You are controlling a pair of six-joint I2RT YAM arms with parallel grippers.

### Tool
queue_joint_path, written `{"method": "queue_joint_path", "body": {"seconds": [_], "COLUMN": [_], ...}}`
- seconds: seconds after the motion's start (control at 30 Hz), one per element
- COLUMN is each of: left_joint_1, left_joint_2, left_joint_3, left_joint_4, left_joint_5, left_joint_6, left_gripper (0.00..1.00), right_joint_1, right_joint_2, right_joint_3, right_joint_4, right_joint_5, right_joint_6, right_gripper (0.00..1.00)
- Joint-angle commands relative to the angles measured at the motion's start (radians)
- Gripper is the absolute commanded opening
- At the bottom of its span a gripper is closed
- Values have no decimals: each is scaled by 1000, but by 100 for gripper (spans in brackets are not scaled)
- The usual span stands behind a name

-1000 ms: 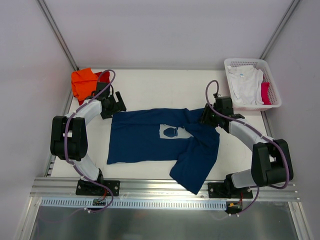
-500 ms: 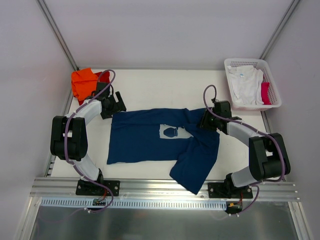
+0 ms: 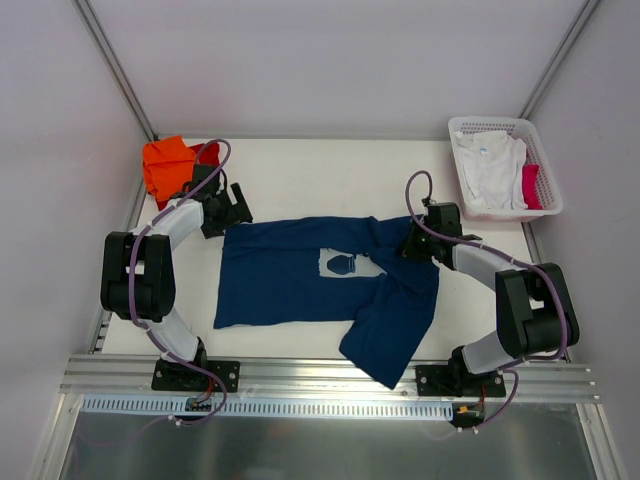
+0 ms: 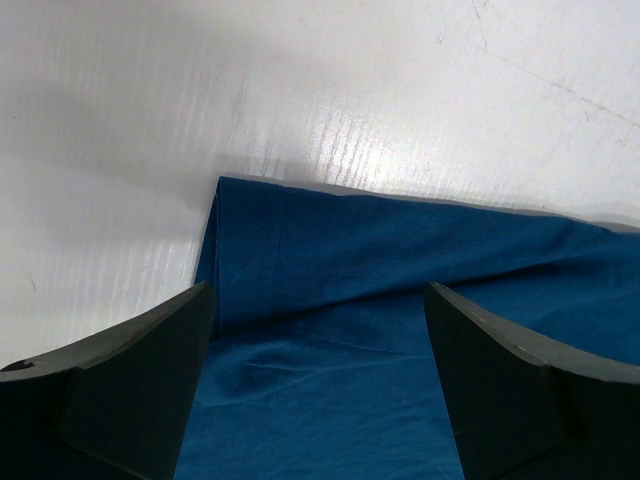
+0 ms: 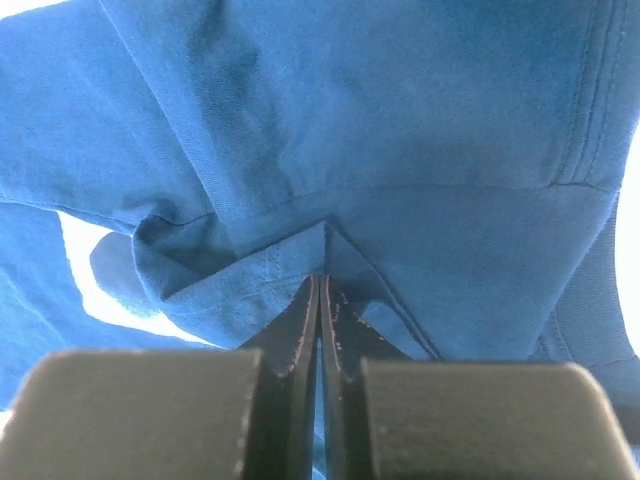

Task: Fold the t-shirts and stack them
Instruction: Fold the flattened tshirt in 1/3 of the way

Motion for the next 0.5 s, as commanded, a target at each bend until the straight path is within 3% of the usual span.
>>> {"method": "queue_joint_path", "body": {"seconds": [0.0, 0.47], "left_joint_1": [-9, -14], "left_joint_2": [-19, -20], "left_joint_3": [1, 1], "left_joint_4": [7, 7], "left_joint_5": [22, 23], "left_joint_6": [23, 20], "left_gripper": [86, 86], "right_joint_1": [-6, 69], "right_joint_2": [-14, -248], "right_joint_3": [-11, -91], "right_joint_4": [28, -87], "right_joint_5": [-27, 7], "right_joint_6": [7, 28], "right_gripper": [0, 0]}}
